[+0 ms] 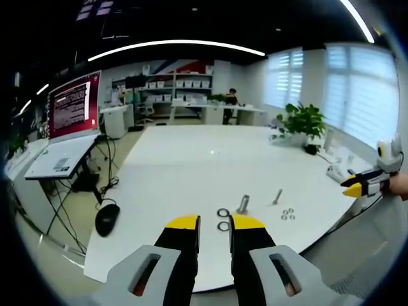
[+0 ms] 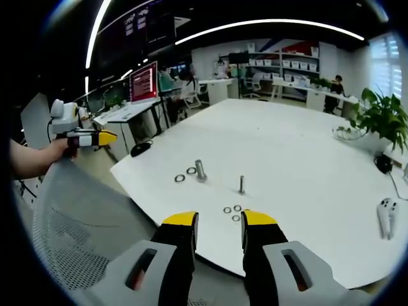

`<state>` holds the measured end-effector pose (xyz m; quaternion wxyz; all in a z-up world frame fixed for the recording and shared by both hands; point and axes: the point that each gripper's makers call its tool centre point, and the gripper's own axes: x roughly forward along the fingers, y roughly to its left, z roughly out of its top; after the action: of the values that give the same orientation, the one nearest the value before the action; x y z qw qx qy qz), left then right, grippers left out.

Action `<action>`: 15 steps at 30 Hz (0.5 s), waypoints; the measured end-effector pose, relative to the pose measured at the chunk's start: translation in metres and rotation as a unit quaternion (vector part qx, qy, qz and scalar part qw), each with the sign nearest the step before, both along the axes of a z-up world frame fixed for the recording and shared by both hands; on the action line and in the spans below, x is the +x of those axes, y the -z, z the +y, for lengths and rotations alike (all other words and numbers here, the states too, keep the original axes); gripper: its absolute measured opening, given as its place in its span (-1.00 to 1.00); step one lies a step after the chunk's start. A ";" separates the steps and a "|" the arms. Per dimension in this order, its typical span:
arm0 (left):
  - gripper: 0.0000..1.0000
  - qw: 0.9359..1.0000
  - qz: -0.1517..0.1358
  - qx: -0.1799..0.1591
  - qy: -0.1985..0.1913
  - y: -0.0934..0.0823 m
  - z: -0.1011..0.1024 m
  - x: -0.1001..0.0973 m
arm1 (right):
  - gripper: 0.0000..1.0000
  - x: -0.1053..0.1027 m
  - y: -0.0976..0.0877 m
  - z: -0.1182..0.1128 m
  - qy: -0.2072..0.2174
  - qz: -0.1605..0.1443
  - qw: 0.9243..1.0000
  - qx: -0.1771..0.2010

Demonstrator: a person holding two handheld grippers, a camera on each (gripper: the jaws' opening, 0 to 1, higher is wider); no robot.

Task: Place the washer onto the threaded stud by aligning its center hole with the stud, sliding it down to the base, and recovering from edge contact or off-axis alignment until the washer reaches the visible bottom stop.

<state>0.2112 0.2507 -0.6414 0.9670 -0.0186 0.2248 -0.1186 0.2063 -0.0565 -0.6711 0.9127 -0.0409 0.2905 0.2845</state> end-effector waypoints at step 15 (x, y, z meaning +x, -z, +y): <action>-0.70 1.000 -0.003 -0.002 -0.005 -0.001 0.002 0.000 | -0.42 0.000 0.001 0.000 -0.002 0.001 1.000 -0.002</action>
<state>0.2116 0.2529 -0.6408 0.9682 -0.0210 0.2216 -0.1145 0.2059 -0.0564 -0.6720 0.9117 -0.0431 0.2923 0.2856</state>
